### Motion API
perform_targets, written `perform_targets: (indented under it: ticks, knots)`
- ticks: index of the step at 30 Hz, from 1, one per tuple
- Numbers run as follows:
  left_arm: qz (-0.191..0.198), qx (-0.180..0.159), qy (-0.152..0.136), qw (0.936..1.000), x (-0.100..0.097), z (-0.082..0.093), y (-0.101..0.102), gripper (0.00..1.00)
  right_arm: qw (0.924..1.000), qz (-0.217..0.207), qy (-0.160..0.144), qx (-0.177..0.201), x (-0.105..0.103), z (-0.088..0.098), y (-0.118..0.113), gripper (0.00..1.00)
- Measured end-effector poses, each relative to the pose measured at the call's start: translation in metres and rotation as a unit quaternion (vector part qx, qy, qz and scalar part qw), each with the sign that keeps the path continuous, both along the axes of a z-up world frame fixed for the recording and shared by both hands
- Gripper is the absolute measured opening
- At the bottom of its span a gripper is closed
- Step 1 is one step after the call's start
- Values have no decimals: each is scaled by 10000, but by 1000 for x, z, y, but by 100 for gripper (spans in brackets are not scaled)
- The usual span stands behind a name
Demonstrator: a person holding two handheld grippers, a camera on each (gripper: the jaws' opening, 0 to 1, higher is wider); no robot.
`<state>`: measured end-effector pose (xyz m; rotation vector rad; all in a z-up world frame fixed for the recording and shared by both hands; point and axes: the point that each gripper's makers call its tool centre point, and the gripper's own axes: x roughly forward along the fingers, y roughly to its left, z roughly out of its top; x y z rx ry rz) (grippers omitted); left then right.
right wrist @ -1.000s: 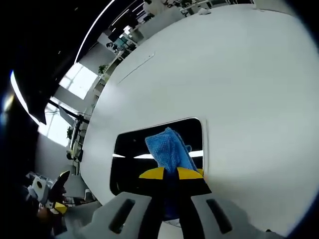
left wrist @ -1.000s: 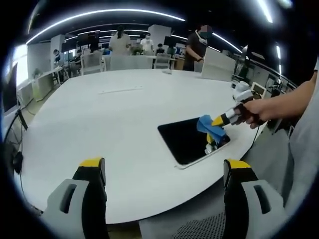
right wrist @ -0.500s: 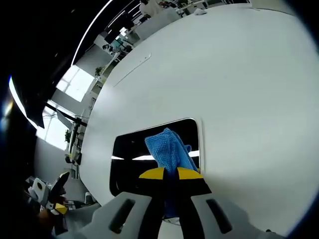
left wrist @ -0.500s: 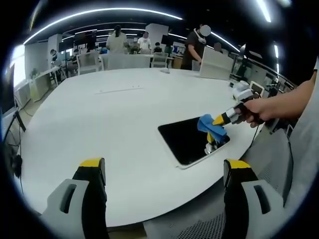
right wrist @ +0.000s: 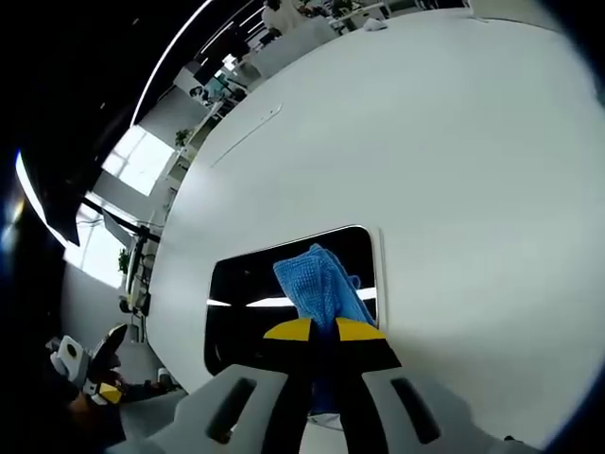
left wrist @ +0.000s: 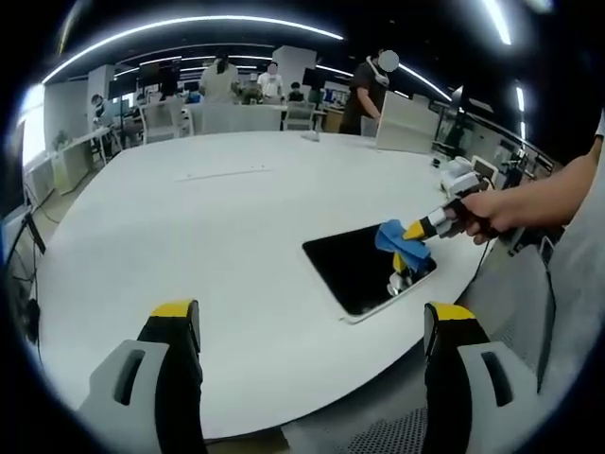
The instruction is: Wipe the mirror surface with the cleaning cloth until all visible marks leave the cleaned area.
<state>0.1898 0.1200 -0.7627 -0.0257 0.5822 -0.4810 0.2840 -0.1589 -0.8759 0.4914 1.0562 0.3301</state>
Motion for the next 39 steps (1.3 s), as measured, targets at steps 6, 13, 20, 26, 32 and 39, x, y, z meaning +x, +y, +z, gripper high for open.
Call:
perform_targets:
  ticks: [6, 13, 20, 26, 32, 39]
  knots:
    - [-47, -68, -54, 10000, 5, 5, 1, 99, 9999, -96, -22, -46, 0, 0, 0, 2]
    - [-135, -91, -91, 9998, 8, 6, 7, 99, 9996, -259, -32, -76, -4, 0, -1, 2]
    - [-204, -113, -78, 9997, 8, 2, 11, 99, 9991, -422, -12, -51, -14, -3, -6, 2]
    - [-290, -103, -54, 9995, 7, -1, 10, 98, 9990, -453, -24, -65, -22, -3, -6, 2]
    - [-353, -86, -36, 9993, 6, -3, 9, 98, 9988, -492, -40, -50, -29, -4, -8, 2]
    - [-392, -67, -29, 9992, 5, -2, 11, 98, 9984, -564, -27, 6, -40, -3, -7, 2]
